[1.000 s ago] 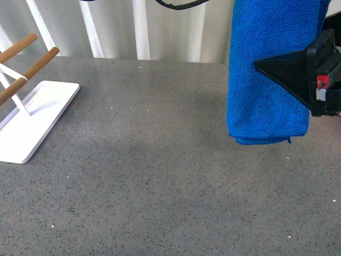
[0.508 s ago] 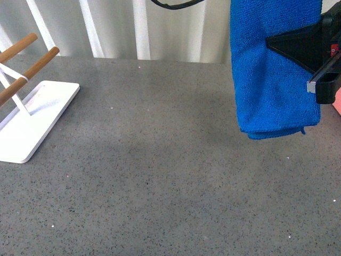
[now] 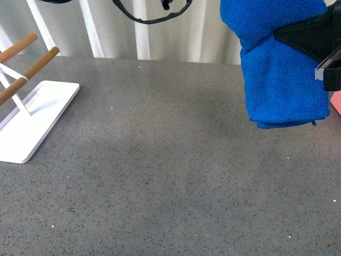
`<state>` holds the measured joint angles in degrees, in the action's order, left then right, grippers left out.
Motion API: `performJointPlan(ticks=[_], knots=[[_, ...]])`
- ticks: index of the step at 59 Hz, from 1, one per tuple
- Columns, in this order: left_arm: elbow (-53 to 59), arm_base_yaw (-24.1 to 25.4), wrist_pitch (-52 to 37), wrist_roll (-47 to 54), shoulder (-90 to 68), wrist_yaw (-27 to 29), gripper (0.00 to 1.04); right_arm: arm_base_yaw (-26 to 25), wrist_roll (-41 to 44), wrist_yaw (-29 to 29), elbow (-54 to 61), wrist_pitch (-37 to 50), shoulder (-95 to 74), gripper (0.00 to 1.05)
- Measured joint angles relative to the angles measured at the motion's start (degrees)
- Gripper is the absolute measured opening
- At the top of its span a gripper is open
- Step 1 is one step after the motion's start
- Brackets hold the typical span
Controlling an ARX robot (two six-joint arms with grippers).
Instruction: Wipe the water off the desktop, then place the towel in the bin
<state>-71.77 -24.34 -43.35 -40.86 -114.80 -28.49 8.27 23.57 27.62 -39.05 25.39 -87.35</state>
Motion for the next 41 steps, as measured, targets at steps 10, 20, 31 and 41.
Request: performJointPlan(ticks=[10,20,31,41], knots=[[0.72,2.89,5.88,3.06,0.68,0.52,0.36,-0.31,-0.02,-1.03,-0.55,-0.11,-0.02,0.05],[2.89,8.22,11.8,8.02,3.17,1.31,0.59,-1.29,-0.24,-1.66,-0.59,-0.28,-0.42,0.05],[10.21,18.86,19.21,16.39,11.37,-4.96,0.92,-2.78,-1.01,-2.73,-0.9,-0.24,-2.78,0.05],[20.33,27.69,23.71,23.12,23.54,-12.79,0.98,-3.32,-1.46,-3.15,-1.49,0.57,-5.66,0.05]])
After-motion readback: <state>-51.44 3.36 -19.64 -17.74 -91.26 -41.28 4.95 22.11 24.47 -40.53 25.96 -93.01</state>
